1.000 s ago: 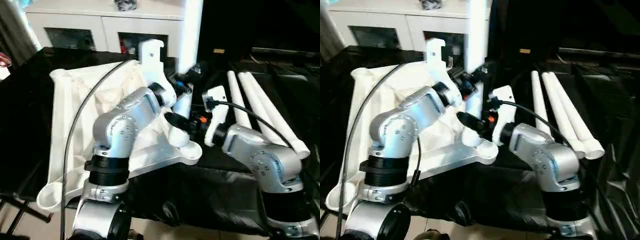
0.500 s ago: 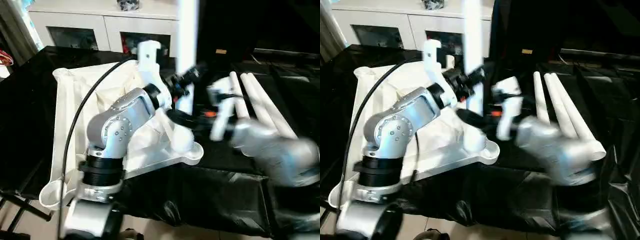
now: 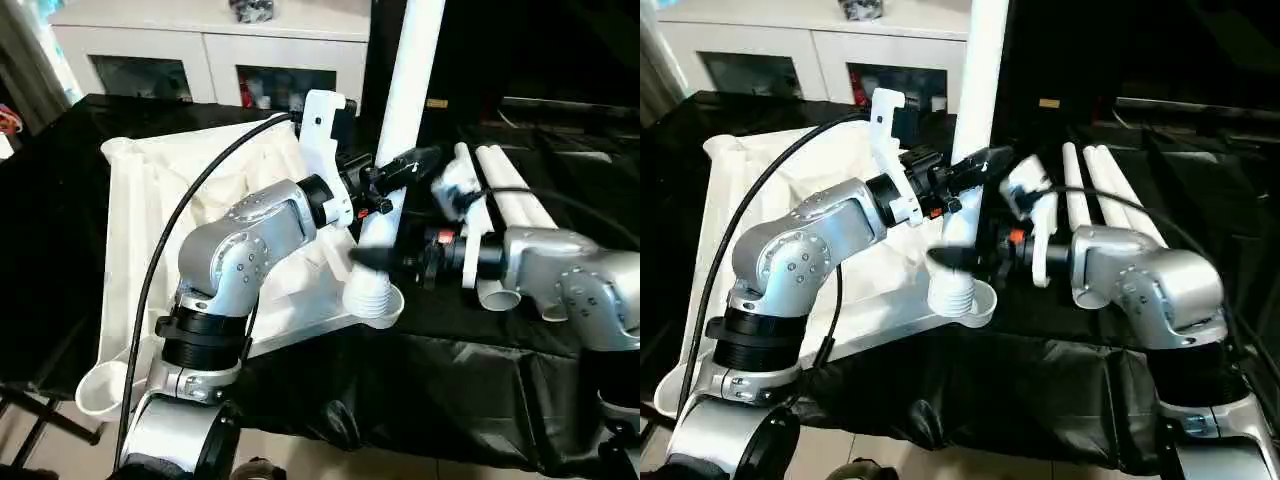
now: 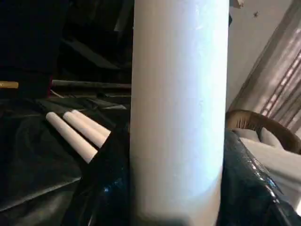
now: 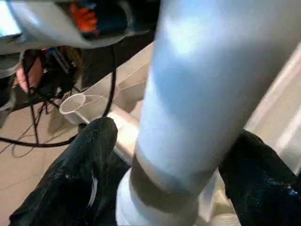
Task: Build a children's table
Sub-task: Pick table leg
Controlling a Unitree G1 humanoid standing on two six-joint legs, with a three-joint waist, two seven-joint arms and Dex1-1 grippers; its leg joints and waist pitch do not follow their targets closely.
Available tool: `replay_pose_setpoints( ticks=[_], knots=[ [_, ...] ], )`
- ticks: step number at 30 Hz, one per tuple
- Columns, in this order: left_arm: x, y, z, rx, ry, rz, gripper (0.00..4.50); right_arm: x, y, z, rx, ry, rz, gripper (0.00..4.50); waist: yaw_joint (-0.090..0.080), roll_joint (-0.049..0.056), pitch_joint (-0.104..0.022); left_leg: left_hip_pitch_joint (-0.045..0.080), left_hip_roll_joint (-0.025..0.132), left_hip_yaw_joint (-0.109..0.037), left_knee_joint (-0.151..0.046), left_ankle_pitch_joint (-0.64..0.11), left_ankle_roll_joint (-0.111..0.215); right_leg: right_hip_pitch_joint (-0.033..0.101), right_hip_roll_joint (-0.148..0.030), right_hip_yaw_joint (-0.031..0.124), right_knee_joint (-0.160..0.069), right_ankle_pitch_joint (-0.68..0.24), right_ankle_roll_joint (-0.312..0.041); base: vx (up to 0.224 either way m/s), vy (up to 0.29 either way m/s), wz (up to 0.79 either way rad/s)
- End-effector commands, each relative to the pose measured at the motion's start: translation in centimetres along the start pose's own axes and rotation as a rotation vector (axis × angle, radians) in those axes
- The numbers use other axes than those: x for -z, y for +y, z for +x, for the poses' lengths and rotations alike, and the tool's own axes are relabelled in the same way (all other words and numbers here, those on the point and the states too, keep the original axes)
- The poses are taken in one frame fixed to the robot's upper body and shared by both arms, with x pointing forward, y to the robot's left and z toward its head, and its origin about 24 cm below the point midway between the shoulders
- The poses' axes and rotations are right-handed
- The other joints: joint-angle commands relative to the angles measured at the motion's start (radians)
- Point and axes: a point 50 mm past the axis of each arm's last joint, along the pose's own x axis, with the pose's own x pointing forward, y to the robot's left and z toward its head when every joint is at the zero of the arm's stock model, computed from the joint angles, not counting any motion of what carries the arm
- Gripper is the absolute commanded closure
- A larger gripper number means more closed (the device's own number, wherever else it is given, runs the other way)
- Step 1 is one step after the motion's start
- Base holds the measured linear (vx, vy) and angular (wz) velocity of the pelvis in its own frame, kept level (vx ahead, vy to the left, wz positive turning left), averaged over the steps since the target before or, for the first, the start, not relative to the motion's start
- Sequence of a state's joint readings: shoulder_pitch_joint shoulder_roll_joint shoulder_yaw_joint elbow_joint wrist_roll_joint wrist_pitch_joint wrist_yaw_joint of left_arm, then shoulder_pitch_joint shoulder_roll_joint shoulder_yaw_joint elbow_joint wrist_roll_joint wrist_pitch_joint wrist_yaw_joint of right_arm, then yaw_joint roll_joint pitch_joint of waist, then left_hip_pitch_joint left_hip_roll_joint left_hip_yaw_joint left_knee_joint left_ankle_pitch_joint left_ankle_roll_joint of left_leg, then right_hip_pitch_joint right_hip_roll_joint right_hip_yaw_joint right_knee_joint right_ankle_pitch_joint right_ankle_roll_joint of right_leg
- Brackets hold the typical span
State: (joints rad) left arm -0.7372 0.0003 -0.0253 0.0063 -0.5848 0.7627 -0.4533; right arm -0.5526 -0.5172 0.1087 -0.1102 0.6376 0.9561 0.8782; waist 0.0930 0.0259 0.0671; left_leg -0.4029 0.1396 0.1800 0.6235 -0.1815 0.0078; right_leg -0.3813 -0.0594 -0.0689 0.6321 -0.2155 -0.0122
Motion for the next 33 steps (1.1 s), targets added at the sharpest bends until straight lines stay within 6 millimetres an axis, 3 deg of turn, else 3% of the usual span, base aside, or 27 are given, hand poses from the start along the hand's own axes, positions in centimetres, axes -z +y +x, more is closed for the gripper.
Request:
replay_pose_setpoints(
  ticks=[1, 10, 22, 32, 33],
  knots=[
    [-0.6, -0.5, 0.1, 0.024, -0.016, 0.013, 2.65, -0.3, 0.0, 0.0, -0.011, 0.010, -0.004, 1.01, 0.005, -0.026, -0.080, 0.023, 0.093, -0.038, -0.060, -0.046, 0.068, 0.051, -0.109, 0.060, -0.072, -0.073, -0.244, 0.000, 0.000, 0.00],
    [-0.7, -0.6, 0.1, 0.031, -0.023, 0.010, 2.65, -0.3, -0.4, 0.2, -0.011, -0.015, 0.015, 1.01, 0.004, -0.026, -0.081, 0.025, 0.093, -0.038, -0.060, -0.044, 0.064, 0.050, -0.108, 0.060, -0.070, -0.061, -0.247, 0.000, 0.000, 0.00],
    [-0.8, -0.8, 0.1, 0.031, -0.047, -0.014, 2.65, 0.4, -0.4, 0.4, -0.003, -0.033, 0.059, 2.19, 0.004, -0.023, -0.082, 0.025, 0.094, -0.039, -0.060, -0.046, 0.061, 0.051, -0.108, 0.060, -0.069, -0.047, -0.253, 0.000, 0.000, 0.00],
    [-0.6, -0.7, -0.1, 0.008, -0.026, 0.014, 2.65, 0.9, -0.2, 0.6, -0.006, -0.023, 0.066, 2.59, 0.004, -0.024, -0.082, 0.024, 0.093, -0.039, -0.060, -0.044, 0.063, 0.051, -0.108, 0.060, -0.069, -0.052, -0.249, 0.000, 0.000, 0.00],
    [-0.5, -0.6, -0.1, -0.005, -0.014, 0.021, 2.09, 0.9, -0.2, 0.6, -0.007, -0.024, 0.067, 2.59, 0.004, -0.024, -0.081, 0.025, 0.093, -0.039, -0.060, -0.045, 0.063, 0.051, -0.108, 0.060, -0.069, -0.054, -0.248, 0.000, 0.000, 0.00]
  ],
)
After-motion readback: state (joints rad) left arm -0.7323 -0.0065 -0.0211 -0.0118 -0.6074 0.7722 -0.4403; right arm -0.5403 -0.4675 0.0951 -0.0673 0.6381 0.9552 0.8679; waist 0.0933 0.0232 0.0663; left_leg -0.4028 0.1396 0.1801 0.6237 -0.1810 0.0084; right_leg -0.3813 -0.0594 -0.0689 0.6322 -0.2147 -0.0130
